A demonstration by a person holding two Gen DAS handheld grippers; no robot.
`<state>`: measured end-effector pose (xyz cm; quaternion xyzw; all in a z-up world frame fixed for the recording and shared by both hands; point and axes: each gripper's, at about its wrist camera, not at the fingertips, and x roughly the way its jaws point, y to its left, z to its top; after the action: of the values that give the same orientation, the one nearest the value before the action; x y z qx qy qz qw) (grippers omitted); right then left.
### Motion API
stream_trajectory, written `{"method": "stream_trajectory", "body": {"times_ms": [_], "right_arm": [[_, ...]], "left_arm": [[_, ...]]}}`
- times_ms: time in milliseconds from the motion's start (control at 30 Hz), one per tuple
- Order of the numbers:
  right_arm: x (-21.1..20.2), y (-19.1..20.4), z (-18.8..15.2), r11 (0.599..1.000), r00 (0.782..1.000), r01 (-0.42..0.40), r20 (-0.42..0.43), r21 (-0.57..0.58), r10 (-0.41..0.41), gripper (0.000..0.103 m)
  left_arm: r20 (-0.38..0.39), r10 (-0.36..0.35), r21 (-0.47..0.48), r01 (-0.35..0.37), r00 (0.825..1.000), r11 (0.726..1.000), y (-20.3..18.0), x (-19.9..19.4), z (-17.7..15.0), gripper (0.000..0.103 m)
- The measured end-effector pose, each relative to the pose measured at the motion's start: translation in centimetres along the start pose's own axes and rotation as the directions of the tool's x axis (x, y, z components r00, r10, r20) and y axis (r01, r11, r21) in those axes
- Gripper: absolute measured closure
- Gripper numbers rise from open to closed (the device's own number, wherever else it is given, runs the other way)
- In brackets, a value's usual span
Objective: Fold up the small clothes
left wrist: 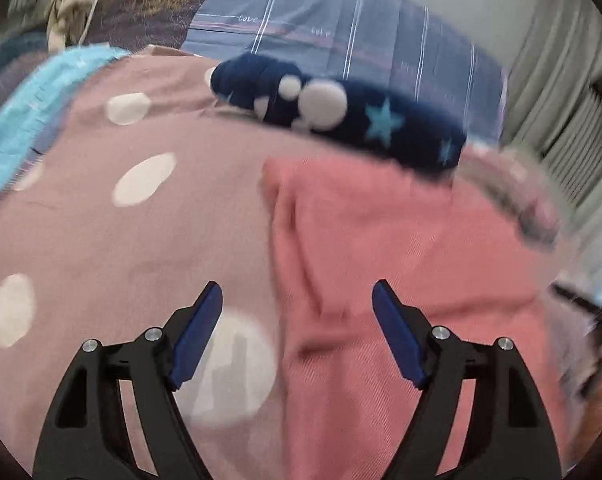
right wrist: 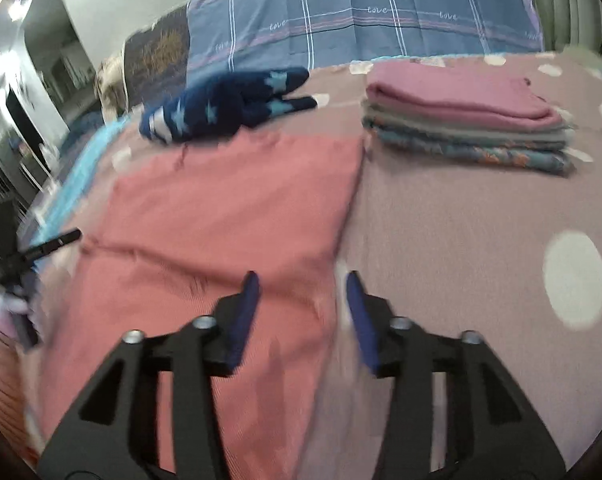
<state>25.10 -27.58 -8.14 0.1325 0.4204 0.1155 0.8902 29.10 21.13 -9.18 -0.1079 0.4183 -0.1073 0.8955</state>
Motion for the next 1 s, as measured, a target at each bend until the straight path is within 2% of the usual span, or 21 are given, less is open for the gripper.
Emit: {"method": "stream_trajectory", "body": {"times_ms": [133, 233, 300, 333, 367, 400, 433, 467, 500, 533, 567, 600, 633, 667, 700, 733, 800, 833, 900, 967, 1000], "right_arm": [[2.6, -2.0, 4.0, 0.991, 0.997, -0.072, 0.023, 0.114, 0.070, 0.052], [5.4, -3.0, 5.7, 0.987, 0.998, -0.067, 0.001, 0.145, 0.067, 0.050], [7.8, -3.8, 6.5, 0.983, 0.998, -0.053, -0.034, 0.176, 0.060, 0.048], [8.5, -4.1, 6.8, 0.981, 0.997, -0.061, -0.034, 0.184, 0.068, 0.048], [8.9, -4.2, 6.9, 0.981, 0.997, -0.066, -0.023, 0.184, 0.072, 0.061], [9.0, -3.8, 7.3, 0.983, 0.997, -0.075, -0.012, 0.167, 0.078, 0.081], [8.3, -3.4, 7.4, 0.984, 0.996, -0.085, 0.015, 0.157, 0.084, 0.099], [7.5, -3.1, 7.5, 0.985, 0.994, -0.099, 0.063, 0.143, 0.091, 0.099], [5.9, -2.4, 7.5, 0.988, 0.989, -0.104, 0.120, 0.111, 0.091, 0.100], [5.1, -2.0, 7.4, 0.994, 0.986, -0.076, 0.151, 0.078, 0.064, 0.100], [5.1, -1.7, 7.3, 0.998, 0.988, -0.040, 0.152, 0.056, 0.031, 0.099], [6.1, -1.7, 7.2, 0.999, 0.992, 0.038, 0.122, 0.020, -0.040, 0.099], [7.8, -2.0, 7.0, 0.995, 0.993, 0.098, 0.069, 0.007, -0.098, 0.099], [9.5, -2.6, 6.7, 0.992, 0.992, 0.128, 0.007, 0.014, -0.128, 0.097], [10.3, -3.2, 6.3, 0.993, 0.993, 0.117, -0.011, 0.033, -0.116, 0.097], [9.7, -3.2, 6.2, 0.994, 0.995, 0.102, 0.013, 0.041, -0.102, 0.097], [7.6, -2.7, 6.1, 0.993, 0.991, 0.116, 0.056, 0.038, -0.118, 0.079], [6.4, -2.4, 5.8, 0.991, 0.989, 0.127, 0.077, 0.027, -0.129, 0.063], [3.9, -1.4, 4.7, 0.992, 0.988, 0.123, 0.094, -0.012, -0.122, 0.060], [2.1, -0.2, 3.2, 0.997, 0.995, 0.054, 0.085, -0.046, -0.050, 0.060], [1.6, 0.5, 1.9, 0.998, 0.998, -0.001, 0.060, -0.067, 0.005, 0.060]], "left_arm": [[0.016, -0.058, -0.092, 0.060, 0.998, 0.994, 1.6, 3.3, 3.9, 0.024], [-0.024, -0.102, -0.160, 0.096, 0.995, 0.982, 2.8, 6.4, 5.6, 0.025], [-0.058, -0.130, -0.203, 0.116, 0.990, 0.972, 3.2, 8.9, 6.4, 0.031], [-0.054, -0.138, -0.202, 0.125, 0.989, 0.972, 3.1, 9.5, 6.8, 0.043], [-0.050, -0.172, -0.189, 0.160, 0.984, 0.969, 2.7, 10.0, 7.3, 0.081], [-0.060, -0.230, -0.199, 0.214, 0.971, 0.956, 2.4, 10.4, 7.6, 0.099], [-0.052, -0.261, -0.213, 0.245, 0.964, 0.946, 2.2, 10.3, 7.9, 0.097], [0.004, -0.265, -0.185, 0.262, 0.964, 0.947, 1.6, 9.1, 8.2, 0.097], [0.079, -0.267, -0.102, 0.274, 0.960, 0.956, 0.6, 7.2, 8.3, 0.097], [0.119, -0.246, -0.037, 0.252, 0.962, 0.967, -0.1, 6.1, 8.2, 0.097], [0.131, -0.213, 0.004, 0.214, 0.968, 0.977, -0.3, 5.8, 8.2, 0.097], [0.121, -0.164, 0.033, 0.161, 0.979, 0.986, -0.3, 6.3, 8.1, 0.097], [0.087, -0.065, 0.051, 0.060, 0.994, 0.997, 0.1, 7.8, 7.9, 0.098], [0.065, -0.006, 0.052, 0.002, 0.998, 0.999, 0.8, 8.8, 7.8, 0.098], [0.018, 0.039, 0.038, -0.039, 0.999, 0.999, 1.7, 10.1, 7.6, 0.098], [-0.012, -0.003, -0.023, 0.003, 1.000, 1.000, 3.0, 10.7, 7.4, 0.098], [0.053, -0.051, -0.086, 0.056, 0.997, 0.995, 4.0, 8.8, 7.4, 0.097], [0.081, -0.076, -0.089, 0.083, 0.994, 0.993, 4.1, 7.3, 7.3, 0.091], [0.089, -0.111, -0.067, 0.117, 0.990, 0.991, 3.5, 5.0, 6.7, 0.081], [0.089, -0.174, 0.006, 0.175, 0.981, 0.985, 2.2, 2.0, 5.0, 0.062], [0.080, -0.186, 0.047, 0.183, 0.979, 0.982, 1.1, 1.1, 3.9, 0.057]]}}
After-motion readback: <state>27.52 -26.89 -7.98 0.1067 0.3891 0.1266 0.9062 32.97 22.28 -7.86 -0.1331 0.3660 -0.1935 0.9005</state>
